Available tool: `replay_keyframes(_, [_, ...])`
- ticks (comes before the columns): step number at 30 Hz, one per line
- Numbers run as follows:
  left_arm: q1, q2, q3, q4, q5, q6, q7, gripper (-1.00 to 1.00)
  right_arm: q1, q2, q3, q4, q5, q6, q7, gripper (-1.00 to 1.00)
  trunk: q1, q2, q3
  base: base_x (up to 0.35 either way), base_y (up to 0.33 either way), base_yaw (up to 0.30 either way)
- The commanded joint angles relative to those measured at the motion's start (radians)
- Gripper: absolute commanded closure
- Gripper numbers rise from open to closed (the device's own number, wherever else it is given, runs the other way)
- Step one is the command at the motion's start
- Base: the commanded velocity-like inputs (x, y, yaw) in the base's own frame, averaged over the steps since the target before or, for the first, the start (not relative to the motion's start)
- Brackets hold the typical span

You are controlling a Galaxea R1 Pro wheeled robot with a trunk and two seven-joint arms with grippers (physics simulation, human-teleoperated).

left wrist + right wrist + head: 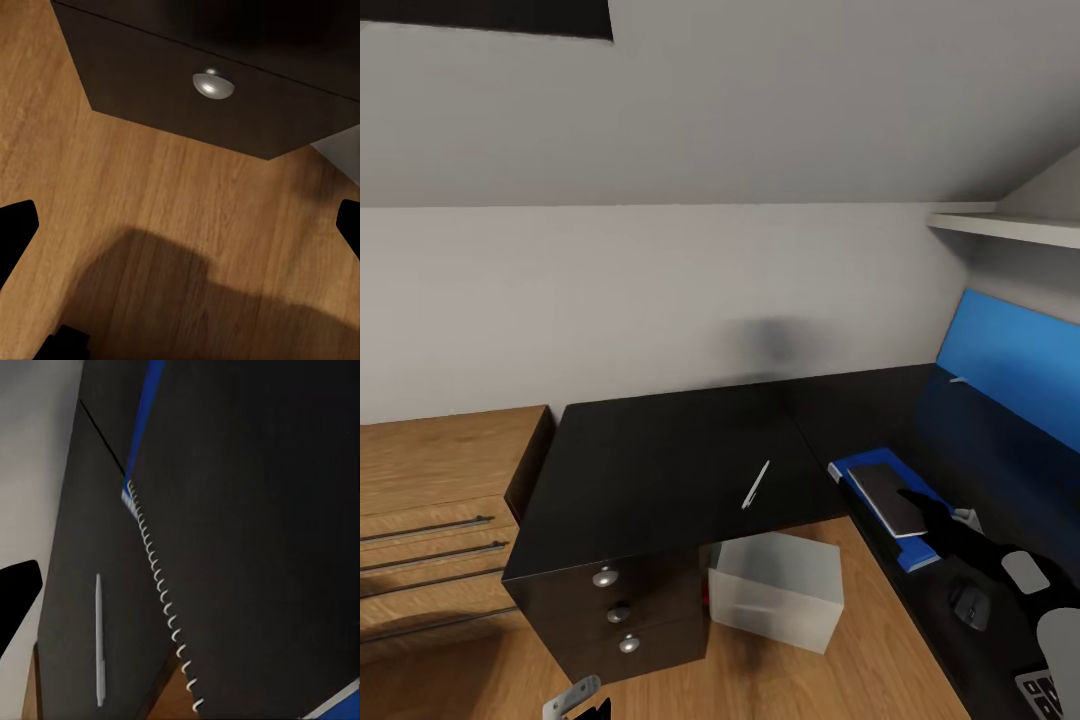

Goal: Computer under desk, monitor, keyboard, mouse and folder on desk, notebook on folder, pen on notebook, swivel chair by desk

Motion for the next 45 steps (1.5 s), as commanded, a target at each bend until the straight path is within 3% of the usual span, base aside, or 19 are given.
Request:
replay_keyframes(1, [-0.001, -0.001, 0.002, 0.0, 0.008, -0.002, -0.001, -1.0, 0.0, 0.0, 0.002, 0.007, 0.036, -0.007, -0.006, -1.0, 0.0, 0.0, -0.001, 0.0, 0.0, 0.0])
replay_keyframes(13, [-0.001, -0.001, 0.002, 0.0, 0.008, -0.002, -0.001, -1.0, 0.0, 0.0, 0.002, 0.007, 0.036, -0.007, -0.006, -1.0, 0.0, 0.0, -0.001, 0.0, 0.0, 0.0])
replay_keyframes(45, [-0.001, -0.001, 0.002, 0.0, 0.007, -0.002, -0.002, -1.0, 0.0, 0.0, 0.002, 0.007, 0.035, -0.007, -0.006, -1.0, -0.123, 0.224, 0.099, 0.0, 0.0, 0.0])
